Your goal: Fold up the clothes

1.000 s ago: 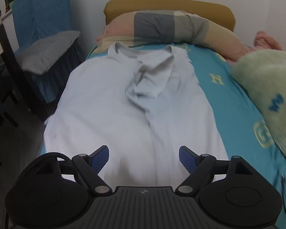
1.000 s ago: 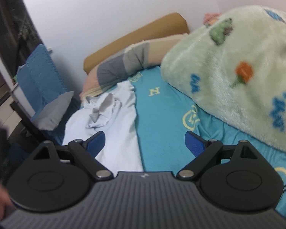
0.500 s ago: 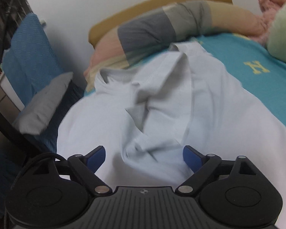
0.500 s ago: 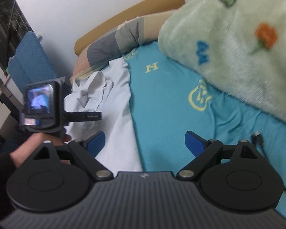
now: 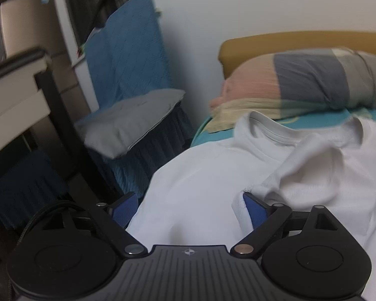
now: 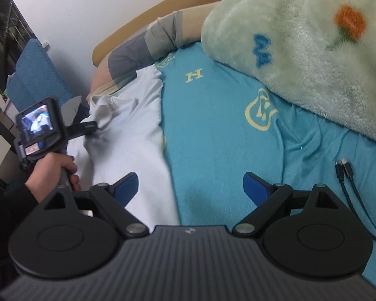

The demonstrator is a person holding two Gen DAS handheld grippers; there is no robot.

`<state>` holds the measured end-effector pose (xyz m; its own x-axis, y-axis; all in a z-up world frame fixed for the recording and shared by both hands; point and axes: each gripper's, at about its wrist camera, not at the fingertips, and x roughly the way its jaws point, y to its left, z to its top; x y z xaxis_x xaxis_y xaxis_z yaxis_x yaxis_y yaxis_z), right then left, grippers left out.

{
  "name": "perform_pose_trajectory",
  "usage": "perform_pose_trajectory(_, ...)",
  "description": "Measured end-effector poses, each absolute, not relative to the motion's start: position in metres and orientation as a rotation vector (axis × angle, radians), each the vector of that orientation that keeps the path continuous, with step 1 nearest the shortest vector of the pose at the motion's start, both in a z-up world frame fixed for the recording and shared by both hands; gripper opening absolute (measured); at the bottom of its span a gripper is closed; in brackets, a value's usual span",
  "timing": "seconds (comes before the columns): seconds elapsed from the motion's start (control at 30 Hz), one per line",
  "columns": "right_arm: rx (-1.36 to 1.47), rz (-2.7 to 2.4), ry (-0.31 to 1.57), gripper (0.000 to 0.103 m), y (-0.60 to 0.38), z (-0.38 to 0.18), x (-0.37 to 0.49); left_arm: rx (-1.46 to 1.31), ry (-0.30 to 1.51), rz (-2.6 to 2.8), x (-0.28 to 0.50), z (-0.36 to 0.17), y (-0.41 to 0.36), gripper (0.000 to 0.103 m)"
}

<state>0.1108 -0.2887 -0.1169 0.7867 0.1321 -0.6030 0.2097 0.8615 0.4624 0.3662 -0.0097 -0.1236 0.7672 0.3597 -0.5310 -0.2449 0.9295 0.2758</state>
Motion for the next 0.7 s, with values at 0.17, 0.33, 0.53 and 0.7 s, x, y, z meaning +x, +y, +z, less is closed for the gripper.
perform_pose_trajectory(0.17,0.521,-0.028,0.634,0.092,-0.29,-0.113,0.111,0.118,0.682,0.28,0.342,-0.103,0.008,0.093)
perform_pose_trajectory(0.33,0.515,0.011,0.6,0.092,-0.289,-0.109,0.11,0.077,0.69,0.169,0.261,-0.069,0.002,0.093)
perform_pose_trajectory(0.53,0.512,0.111,0.549,0.091,-0.283,-0.101,0.101,0.009,0.645,0.038,0.141,-0.024,-0.023,0.094)
perform_pose_trajectory(0.7,0.496,0.188,0.487,0.091,-0.277,-0.088,0.087,-0.056,0.603,-0.077,0.076,-0.007,-0.028,0.095)
